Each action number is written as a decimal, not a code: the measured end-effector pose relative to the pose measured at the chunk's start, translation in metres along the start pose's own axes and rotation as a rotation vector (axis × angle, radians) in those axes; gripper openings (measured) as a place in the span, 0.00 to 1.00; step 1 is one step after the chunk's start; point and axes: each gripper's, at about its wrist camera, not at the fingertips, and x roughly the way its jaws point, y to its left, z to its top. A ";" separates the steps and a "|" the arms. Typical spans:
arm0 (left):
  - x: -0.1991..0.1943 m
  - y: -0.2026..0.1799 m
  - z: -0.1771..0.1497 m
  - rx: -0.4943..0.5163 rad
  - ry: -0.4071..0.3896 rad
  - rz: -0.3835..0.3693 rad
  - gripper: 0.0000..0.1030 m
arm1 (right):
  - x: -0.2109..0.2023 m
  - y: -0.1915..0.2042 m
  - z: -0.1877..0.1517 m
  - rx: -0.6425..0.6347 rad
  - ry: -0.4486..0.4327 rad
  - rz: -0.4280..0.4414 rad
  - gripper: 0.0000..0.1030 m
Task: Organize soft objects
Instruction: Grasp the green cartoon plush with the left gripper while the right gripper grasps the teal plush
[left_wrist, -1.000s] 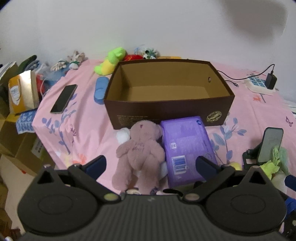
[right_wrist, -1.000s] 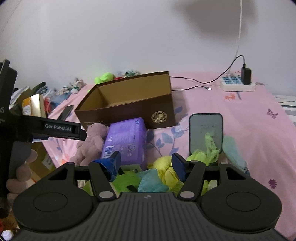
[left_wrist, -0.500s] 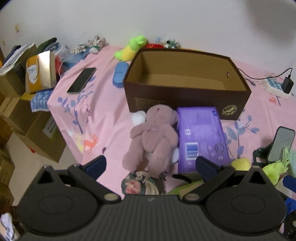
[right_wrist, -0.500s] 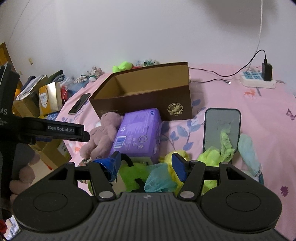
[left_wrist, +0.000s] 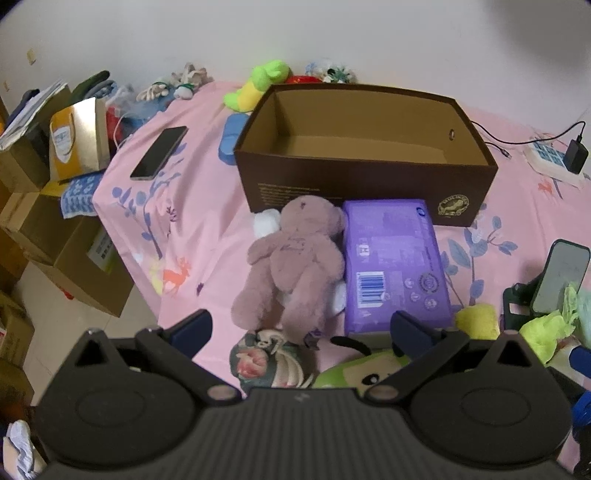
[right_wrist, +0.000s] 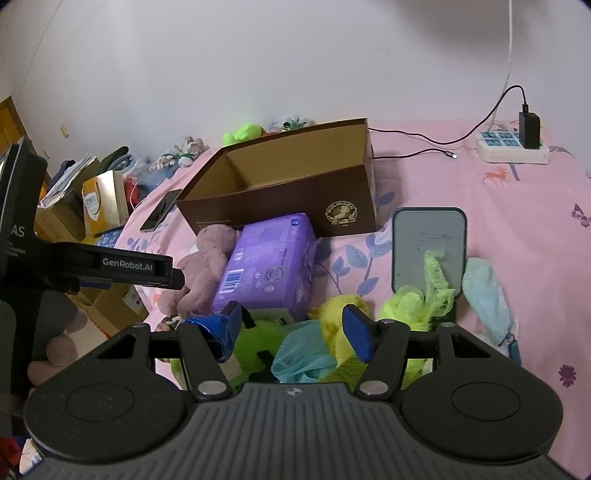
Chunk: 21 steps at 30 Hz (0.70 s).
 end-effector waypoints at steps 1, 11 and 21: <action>0.001 -0.002 0.000 0.004 0.002 0.001 0.99 | 0.000 -0.002 0.000 0.002 0.000 -0.001 0.44; 0.008 0.005 -0.005 -0.013 0.007 0.000 0.99 | 0.005 -0.022 -0.003 0.051 0.029 0.022 0.43; 0.012 0.047 -0.032 -0.084 0.037 -0.053 0.99 | 0.026 -0.019 -0.003 0.077 0.083 0.069 0.43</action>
